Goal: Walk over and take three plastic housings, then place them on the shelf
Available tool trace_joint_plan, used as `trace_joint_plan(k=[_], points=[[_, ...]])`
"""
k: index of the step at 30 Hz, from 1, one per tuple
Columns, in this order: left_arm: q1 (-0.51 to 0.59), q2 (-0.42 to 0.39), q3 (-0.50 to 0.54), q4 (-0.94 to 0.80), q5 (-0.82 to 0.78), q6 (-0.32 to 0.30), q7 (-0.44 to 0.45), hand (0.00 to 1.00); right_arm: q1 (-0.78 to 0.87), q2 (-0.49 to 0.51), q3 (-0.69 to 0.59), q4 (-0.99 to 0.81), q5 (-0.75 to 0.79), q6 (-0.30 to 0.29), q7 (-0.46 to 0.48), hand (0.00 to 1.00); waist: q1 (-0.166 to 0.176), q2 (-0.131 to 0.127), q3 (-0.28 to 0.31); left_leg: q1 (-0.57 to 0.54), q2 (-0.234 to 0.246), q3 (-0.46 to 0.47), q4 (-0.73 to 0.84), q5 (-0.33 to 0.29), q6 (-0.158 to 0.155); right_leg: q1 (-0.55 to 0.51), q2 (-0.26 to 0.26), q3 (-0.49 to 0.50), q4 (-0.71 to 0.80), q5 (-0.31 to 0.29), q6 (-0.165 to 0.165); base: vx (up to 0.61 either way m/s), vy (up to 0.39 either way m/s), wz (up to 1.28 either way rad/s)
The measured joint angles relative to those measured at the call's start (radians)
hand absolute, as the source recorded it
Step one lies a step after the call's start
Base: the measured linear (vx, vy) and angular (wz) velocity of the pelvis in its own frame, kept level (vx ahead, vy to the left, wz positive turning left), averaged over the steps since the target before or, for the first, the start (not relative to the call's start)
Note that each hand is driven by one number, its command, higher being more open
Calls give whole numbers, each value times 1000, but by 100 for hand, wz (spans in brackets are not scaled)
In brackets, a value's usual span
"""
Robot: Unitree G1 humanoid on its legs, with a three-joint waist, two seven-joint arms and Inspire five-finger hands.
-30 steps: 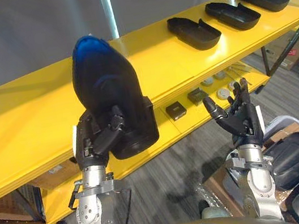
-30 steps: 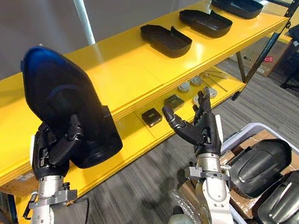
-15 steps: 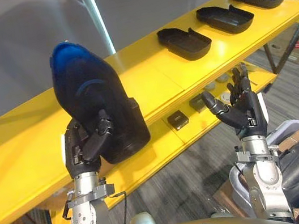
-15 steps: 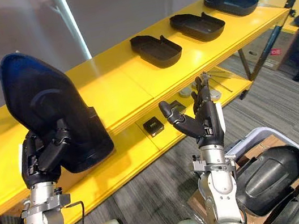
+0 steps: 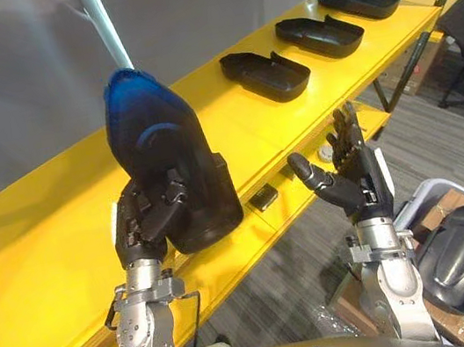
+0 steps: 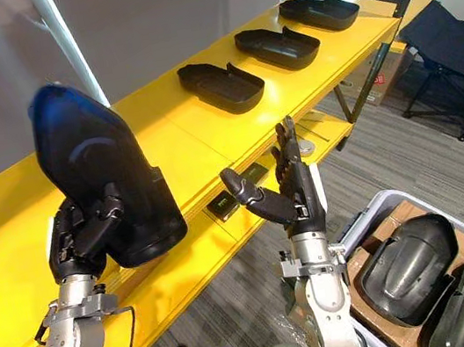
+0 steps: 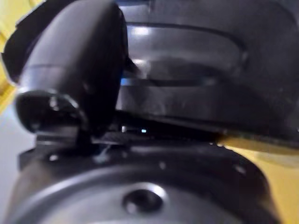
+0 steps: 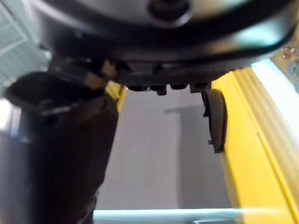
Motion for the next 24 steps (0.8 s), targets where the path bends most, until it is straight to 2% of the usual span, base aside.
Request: trace_joint_plan(k=[2,4,6,11,15,20,24], points=[[-8,0,1,0,-5,45,29,0,5,-3,-5,0,0,4,0,100,-14,2,-2,0,8,3,-8,5,-4,-3,9,1,-7,6,-5,-1,-39,-7],[-42,3,2,2,-43,113,107,0,12,-7,-5,0,0,18,3,100,-22,0,-11,3,15,8,-32,18,-8,-11,19,7,-13,13,-8,3,-25,-7],[-85,4,6,9,-49,142,168,0,19,-8,-2,0,-1,27,3,100,-22,-2,-13,8,15,10,-50,32,-9,-15,22,9,-13,15,-8,-3,-20,-5],[-231,29,36,81,-114,153,305,0,20,-15,25,0,-1,46,5,100,-30,0,-17,22,13,18,-83,53,-6,-19,23,16,-21,28,-8,-31,4,-5],[-333,54,116,159,-130,153,400,0,31,-17,59,0,-1,87,21,100,-54,1,-17,32,14,31,-107,66,-7,-25,26,23,-29,35,-5,-49,5,-6],[-391,110,202,181,-218,168,464,0,47,-29,67,7,0,111,44,100,-73,7,-17,32,16,45,-125,79,-7,-42,30,33,-27,39,-4,-18,0,-5],[-475,167,258,288,-239,215,493,0,89,-64,114,18,0,129,72,100,-80,14,-16,32,16,52,-126,82,-8,-45,30,39,-28,40,-4,5,2,-5]])
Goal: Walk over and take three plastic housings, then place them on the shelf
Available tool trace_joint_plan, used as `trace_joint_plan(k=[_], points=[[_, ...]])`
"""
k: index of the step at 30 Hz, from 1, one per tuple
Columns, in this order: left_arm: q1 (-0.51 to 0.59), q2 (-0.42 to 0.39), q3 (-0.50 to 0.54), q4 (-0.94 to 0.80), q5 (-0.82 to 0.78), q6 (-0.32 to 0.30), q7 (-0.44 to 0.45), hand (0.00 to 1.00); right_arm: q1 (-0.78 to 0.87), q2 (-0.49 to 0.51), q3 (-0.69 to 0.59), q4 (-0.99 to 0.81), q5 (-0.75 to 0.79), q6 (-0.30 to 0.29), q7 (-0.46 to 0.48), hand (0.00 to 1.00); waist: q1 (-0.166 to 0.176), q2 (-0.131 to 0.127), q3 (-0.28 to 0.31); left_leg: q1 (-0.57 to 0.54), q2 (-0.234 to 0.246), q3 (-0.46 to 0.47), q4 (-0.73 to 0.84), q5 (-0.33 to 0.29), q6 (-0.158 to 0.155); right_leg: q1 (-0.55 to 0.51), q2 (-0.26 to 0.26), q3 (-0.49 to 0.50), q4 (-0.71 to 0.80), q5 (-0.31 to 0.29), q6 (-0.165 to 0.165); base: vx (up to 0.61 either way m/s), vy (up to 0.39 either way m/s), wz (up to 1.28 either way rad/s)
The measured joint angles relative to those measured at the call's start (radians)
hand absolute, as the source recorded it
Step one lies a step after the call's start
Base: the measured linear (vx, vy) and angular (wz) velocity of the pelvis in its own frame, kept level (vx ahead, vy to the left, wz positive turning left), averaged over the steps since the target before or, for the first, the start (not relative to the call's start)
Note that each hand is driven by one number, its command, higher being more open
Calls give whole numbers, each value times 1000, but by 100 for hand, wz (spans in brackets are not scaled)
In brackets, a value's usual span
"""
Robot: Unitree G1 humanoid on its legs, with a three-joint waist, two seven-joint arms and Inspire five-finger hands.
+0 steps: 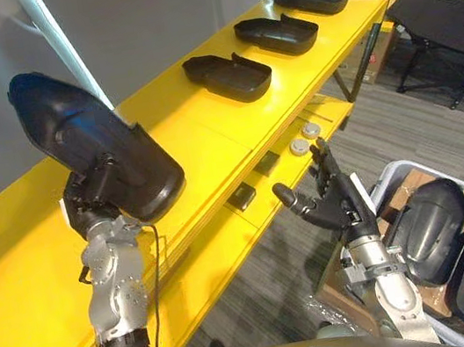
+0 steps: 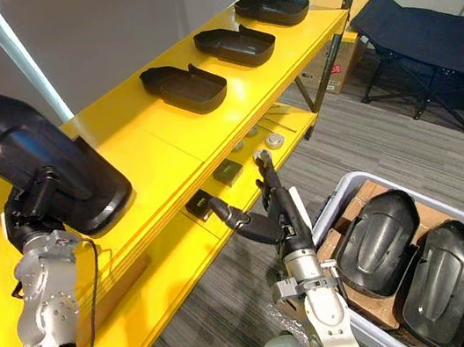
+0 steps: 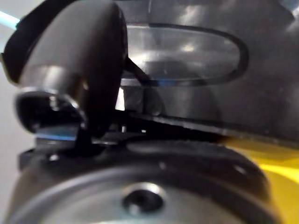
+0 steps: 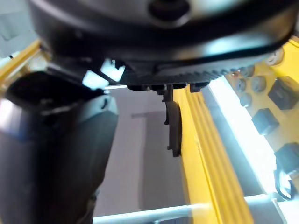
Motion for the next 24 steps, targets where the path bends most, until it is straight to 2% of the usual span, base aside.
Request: trace_joint_plan(k=[9,10,14,17,21,24], points=[[-119,22,37,188,-86,46,-31,0,17,-32,121,9,0,1,7,100,-4,28,12,-1,-1,2,-16,7,1,-5,0,-4,1,0,0,-11,1,1],[-127,22,45,205,-92,56,-39,100,15,-34,130,9,0,1,7,100,-5,29,12,-1,-1,2,-18,7,1,-8,0,-4,1,0,0,0,0,0],[-135,28,49,265,-106,66,-68,100,12,-56,156,8,0,1,6,100,-7,33,15,-6,-2,3,-27,13,1,-17,0,-4,2,0,0,0,0,0],[-169,52,47,302,-105,75,-87,100,3,-71,170,8,0,3,3,100,-4,46,29,-9,-2,-2,-29,15,1,-18,1,-8,2,0,1,-5,0,3],[-215,67,46,338,-105,85,-84,100,-37,-72,188,-2,2,17,-20,100,-6,56,43,-25,-2,-8,-30,22,3,-33,1,-12,10,0,1,-11,0,5],[-236,86,25,357,-104,83,-78,100,-50,-73,198,-11,3,17,-21,100,-7,53,50,-30,-2,-20,-30,28,3,-33,2,-22,14,0,0,-16,-3,9]])
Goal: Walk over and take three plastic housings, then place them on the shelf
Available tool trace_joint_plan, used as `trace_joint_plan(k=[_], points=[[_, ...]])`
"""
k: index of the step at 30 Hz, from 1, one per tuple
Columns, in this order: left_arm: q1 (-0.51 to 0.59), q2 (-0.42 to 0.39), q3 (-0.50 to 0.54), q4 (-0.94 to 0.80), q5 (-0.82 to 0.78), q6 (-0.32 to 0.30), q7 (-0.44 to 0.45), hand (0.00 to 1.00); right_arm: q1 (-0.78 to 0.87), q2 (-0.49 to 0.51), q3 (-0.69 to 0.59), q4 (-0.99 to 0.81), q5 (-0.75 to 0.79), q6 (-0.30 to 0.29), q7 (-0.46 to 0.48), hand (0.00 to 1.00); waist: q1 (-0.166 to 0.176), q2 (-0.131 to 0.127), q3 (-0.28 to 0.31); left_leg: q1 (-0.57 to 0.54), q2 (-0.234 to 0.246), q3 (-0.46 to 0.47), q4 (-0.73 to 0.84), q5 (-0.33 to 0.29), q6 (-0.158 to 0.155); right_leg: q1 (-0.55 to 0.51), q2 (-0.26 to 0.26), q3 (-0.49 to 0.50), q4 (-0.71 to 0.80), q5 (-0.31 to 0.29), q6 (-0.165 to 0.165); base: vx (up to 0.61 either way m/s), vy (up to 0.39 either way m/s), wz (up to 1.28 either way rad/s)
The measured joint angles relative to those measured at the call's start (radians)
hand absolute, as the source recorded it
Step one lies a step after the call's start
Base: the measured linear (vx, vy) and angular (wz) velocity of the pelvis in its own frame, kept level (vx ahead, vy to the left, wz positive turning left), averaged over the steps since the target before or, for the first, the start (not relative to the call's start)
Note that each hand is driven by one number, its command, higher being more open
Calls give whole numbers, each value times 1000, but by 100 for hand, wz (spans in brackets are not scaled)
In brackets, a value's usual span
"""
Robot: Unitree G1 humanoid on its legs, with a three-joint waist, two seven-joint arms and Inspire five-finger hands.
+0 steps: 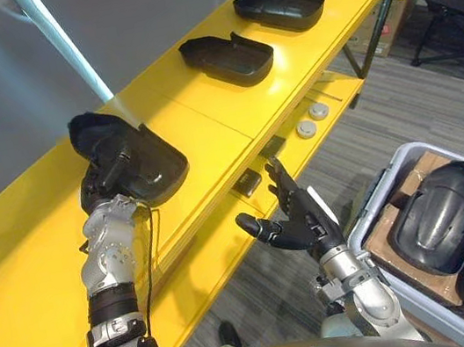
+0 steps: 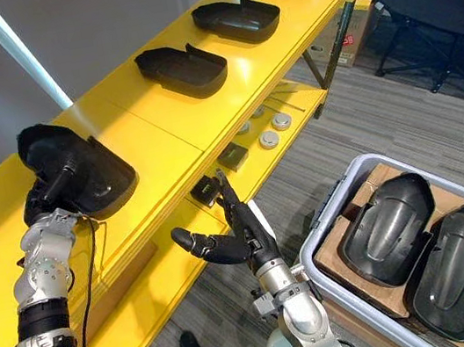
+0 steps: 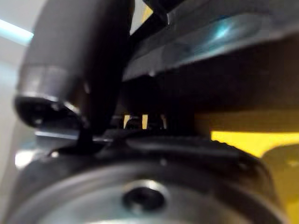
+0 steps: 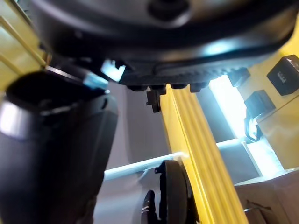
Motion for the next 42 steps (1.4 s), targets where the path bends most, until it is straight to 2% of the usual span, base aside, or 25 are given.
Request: trace_joint_plan(k=[5,7,14,19,25,30,34,36,37,39,42], points=[[-35,20,-20,35,53,-16,20,100,-20,-18,38,0,0,0,1,100,-7,-10,22,-1,0,-10,-2,6,1,-1,1,-5,6,-1,0,-41,0,5],[-56,21,-20,60,128,-21,41,100,-22,-31,65,0,0,0,1,100,-17,-11,25,-1,0,-14,-8,12,1,-3,1,-8,6,-1,0,-22,1,2],[-83,37,-20,105,331,-14,114,100,-41,-33,73,0,0,0,-11,100,-19,-12,30,-1,0,-24,-8,18,2,-2,3,-11,12,-1,0,0,0,0],[-83,65,-28,105,515,39,141,100,-63,-34,79,-36,0,0,-14,100,-21,-16,33,-1,-1,-31,-8,20,3,3,3,-16,11,-1,0,0,-2,2],[-79,100,-67,90,591,113,112,100,-133,-37,89,-117,-4,-3,-17,100,-23,-17,33,15,0,-43,-8,21,3,29,4,-26,4,-1,-1,-12,-5,4],[-55,118,-78,40,587,106,93,100,-230,-45,45,-152,-50,-26,-16,100,-14,-19,32,15,-1,-59,-8,26,4,39,4,-40,4,0,-1,-27,-7,8],[28,121,-87,-162,540,29,64,100,-320,-102,-12,-168,-105,-52,-10,100,-1,-27,31,15,-2,-78,-8,30,2,53,5,-58,-1,0,-2,-12,-9,13],[87,111,-109,-365,465,-63,55,100,-392,-133,-65,-167,-124,-59,-2,100,18,-27,30,14,-5,-97,-8,33,2,68,4,-74,-8,1,-2,-14,-16,18],[91,107,-109,-384,462,-74,55,100,-399,-136,-69,-166,-126,-61,-2,100,18,-27,30,15,-5,-101,-8,33,2,73,4,-78,-11,1,-2,-11,-16,29],[100,69,-107,-481,448,-159,59,100,-471,-164,-94,-159,-161,-80,5,100,26,-27,30,15,-6,-123,-8,38,2,91,5,-103,-17,2,-2,-21,-19,25],[135,31,-107,-561,466,-201,60,100,-570,-198,-94,-126,-161,-101,18,100,41,-27,30,15,-7,-139,-8,42,1,104,5,-121,-24,4,-4,-39,-14,16]])
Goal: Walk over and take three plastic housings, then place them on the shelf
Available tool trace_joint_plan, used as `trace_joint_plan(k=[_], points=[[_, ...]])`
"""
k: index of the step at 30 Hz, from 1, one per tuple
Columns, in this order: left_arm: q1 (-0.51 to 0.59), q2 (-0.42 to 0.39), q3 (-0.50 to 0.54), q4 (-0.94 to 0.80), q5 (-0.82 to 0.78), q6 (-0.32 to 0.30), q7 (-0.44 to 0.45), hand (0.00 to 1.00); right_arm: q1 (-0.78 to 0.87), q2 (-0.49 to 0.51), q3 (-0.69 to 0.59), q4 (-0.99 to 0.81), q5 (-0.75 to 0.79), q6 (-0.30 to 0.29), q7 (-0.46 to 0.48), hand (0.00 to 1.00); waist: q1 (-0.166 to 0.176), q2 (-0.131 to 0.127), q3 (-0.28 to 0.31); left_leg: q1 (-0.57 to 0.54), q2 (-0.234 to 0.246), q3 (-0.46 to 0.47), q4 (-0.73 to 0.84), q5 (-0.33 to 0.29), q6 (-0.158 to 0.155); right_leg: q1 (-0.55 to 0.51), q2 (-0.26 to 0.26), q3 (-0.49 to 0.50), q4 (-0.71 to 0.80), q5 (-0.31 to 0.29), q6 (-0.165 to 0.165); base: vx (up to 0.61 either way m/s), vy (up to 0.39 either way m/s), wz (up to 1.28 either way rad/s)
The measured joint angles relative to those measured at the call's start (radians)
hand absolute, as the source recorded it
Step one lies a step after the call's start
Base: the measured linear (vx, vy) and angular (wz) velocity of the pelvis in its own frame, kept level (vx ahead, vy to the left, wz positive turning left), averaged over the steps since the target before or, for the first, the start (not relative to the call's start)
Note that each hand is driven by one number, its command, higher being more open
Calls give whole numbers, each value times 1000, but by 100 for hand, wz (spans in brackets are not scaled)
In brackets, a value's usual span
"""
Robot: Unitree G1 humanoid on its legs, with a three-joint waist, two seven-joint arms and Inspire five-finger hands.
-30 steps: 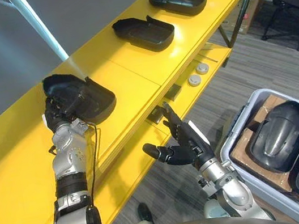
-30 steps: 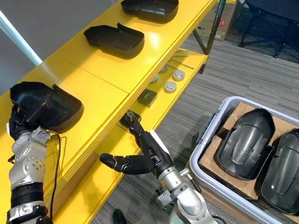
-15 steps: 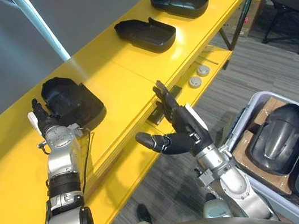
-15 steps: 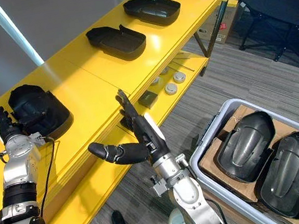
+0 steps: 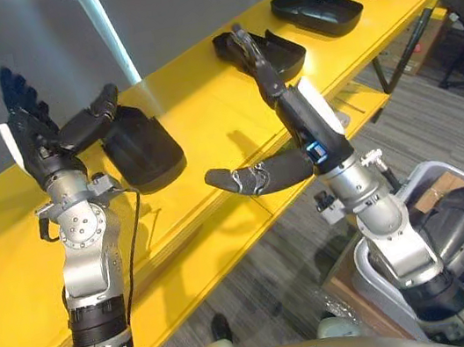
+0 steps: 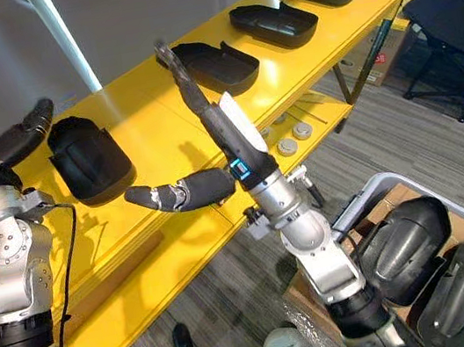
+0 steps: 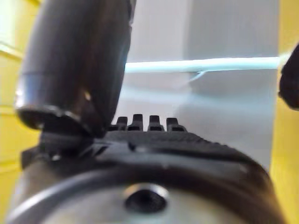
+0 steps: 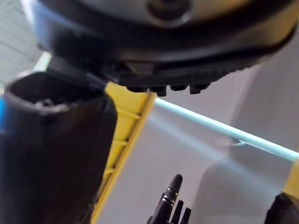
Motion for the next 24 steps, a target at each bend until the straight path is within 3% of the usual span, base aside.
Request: trace_joint_plan(k=[5,14,19,24], points=[[66,-25,2,-7,0,-1,-17,100,-126,-24,20,143,-53,-7,41,100,32,0,0,-12,-3,-49,-1,6,-3,31,2,-52,-27,5,-1,-45,-20,29],[360,-88,42,-50,-3,-68,-98,100,-247,-129,186,461,-217,39,93,100,160,-7,3,-60,-26,-161,-1,31,-4,74,4,-163,-55,7,-1,1,-26,36],[508,-128,53,-51,-30,-82,-174,100,-351,-161,225,570,-284,47,12,100,201,-18,9,-89,-32,-207,-1,35,-12,80,9,-214,-59,2,-7,-43,-24,29],[615,-153,2,-63,-84,-96,-332,100,-438,-202,298,636,-432,68,-97,100,227,-28,20,-109,-34,-236,-1,44,-10,79,14,-248,-59,-4,-16,-46,-20,17]])
